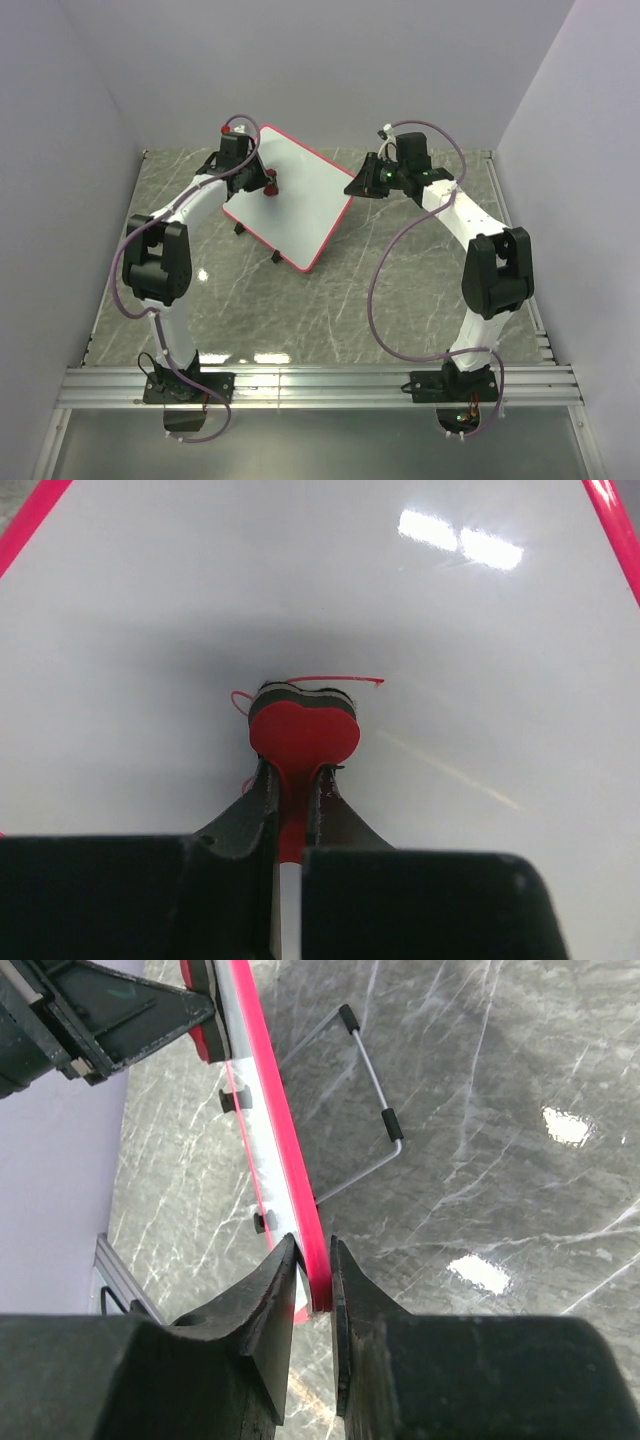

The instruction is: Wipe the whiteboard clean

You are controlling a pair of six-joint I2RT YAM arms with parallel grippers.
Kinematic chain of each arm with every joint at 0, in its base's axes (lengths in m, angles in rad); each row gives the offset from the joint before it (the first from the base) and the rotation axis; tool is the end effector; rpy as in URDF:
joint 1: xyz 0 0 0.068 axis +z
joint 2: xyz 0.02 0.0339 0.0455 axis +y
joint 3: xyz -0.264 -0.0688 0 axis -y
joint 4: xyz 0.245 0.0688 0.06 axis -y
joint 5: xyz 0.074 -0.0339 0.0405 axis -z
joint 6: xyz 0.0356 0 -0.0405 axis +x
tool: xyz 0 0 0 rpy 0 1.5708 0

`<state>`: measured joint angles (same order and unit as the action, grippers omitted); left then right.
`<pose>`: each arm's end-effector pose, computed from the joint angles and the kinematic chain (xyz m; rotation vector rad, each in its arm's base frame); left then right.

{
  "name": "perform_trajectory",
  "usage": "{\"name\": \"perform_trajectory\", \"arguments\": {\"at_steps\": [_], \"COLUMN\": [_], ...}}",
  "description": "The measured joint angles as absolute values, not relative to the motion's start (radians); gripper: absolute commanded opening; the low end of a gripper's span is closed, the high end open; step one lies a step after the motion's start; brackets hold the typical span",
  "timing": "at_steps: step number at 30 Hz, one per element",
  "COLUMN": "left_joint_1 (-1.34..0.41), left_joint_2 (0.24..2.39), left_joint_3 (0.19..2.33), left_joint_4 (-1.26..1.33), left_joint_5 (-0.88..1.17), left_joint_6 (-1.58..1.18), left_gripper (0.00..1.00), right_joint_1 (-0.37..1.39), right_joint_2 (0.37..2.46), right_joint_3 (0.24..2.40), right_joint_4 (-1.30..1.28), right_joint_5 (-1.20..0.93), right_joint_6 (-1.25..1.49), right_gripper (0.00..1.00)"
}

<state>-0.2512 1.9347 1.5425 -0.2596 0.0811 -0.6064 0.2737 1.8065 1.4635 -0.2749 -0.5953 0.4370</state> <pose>0.4355 -0.1147 0.2556 -0.3575 2.2506 -0.5528 0.3960 0.1319 0.2844 -0.1702 2.2539 1.0429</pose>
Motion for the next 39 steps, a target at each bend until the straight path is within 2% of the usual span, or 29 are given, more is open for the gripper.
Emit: {"name": "perform_trajectory", "arguments": {"at_steps": [12, 20, 26, 34, 39], "left_joint_1": [-0.165, -0.17, -0.238, -0.457, -0.476], "left_joint_2": [1.934, 1.92, 1.899, 1.773, 1.757], "left_joint_3": [1.444, 1.393, 1.395, 1.282, 1.245], "left_joint_4": [-0.184, -0.108, -0.109, -0.047, -0.034], "left_joint_5": [0.081, 0.092, 0.044, 0.091, 0.119], "left_joint_6": [-0.609, -0.614, -0.614, -0.645, -0.659], "left_gripper": [0.0, 0.0, 0.0, 0.0, 0.0], "right_joint_1": [0.276, 0.278, 0.281, 0.283, 0.284], "right_joint_2": [1.806, 1.806, 1.809, 1.829, 1.832], "right_joint_3": [1.468, 1.474, 1.49, 1.519, 1.519], "right_joint_4": [-0.282, -0.293, -0.314, -0.346, -0.355], "right_joint_5": [-0.603, -0.603, -0.593, -0.577, -0.568], "right_joint_6": [0.437, 0.437, 0.441, 0.439, 0.435], "right_gripper": [0.0, 0.0, 0.0, 0.0, 0.0]}}
